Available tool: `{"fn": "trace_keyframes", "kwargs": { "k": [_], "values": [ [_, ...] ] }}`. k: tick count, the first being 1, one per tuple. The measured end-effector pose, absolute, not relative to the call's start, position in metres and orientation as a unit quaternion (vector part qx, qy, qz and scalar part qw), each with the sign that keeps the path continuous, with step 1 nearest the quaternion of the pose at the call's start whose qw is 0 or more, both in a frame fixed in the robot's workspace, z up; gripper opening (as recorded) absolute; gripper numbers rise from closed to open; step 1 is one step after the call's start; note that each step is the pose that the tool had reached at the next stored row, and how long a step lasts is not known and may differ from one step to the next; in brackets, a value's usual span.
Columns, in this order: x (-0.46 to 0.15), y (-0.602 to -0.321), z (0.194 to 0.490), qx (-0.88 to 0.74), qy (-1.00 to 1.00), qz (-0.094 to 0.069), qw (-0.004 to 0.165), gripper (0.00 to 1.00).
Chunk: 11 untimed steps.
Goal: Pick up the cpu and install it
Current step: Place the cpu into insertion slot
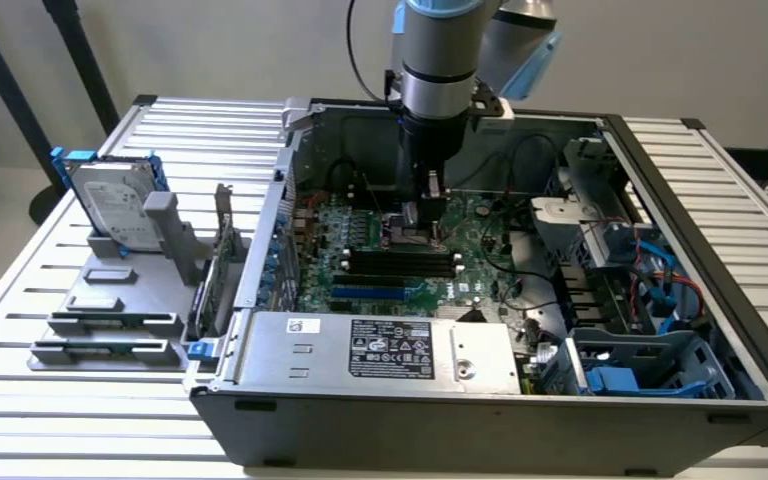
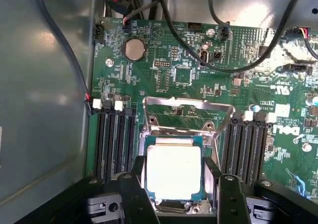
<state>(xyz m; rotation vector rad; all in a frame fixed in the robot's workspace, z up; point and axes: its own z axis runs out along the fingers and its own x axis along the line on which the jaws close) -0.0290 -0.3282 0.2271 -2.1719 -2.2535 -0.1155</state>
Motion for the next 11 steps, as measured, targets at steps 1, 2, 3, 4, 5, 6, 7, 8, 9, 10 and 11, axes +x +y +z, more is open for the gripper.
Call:
{"fn": "trace_keyframes", "kwargs": {
  "k": [1, 2, 3, 4, 5, 6, 7, 8, 9, 10, 11],
  "values": [
    [-0.03, -0.328, 0.227, -0.695, -0.718, -0.037, 0.005, 0.55],
    [-0.03, -0.329, 0.227, -0.697, -0.716, -0.037, 0.005, 0.55],
    [-0.031, -0.329, 0.227, -0.698, -0.715, -0.037, 0.005, 0.55],
    [-0.032, -0.329, 0.227, -0.699, -0.714, -0.037, 0.005, 0.55],
    [-0.033, -0.33, 0.227, -0.7, -0.713, -0.037, 0.005, 0.55],
    [-0.035, -0.33, 0.227, -0.701, -0.712, -0.037, 0.005, 0.55],
    [-0.036, -0.331, 0.227, -0.702, -0.712, -0.037, 0.005, 0.55],
    [-0.037, -0.331, 0.227, -0.702, -0.711, -0.037, 0.005, 0.55],
    [-0.038, -0.332, 0.227, -0.703, -0.71, -0.037, 0.004, 0.55],
    [-0.04, -0.332, 0.227, -0.704, -0.71, -0.037, 0.004, 0.55],
    [-0.041, -0.333, 0.227, -0.704, -0.709, -0.037, 0.004, 0.55]
  ]
}}
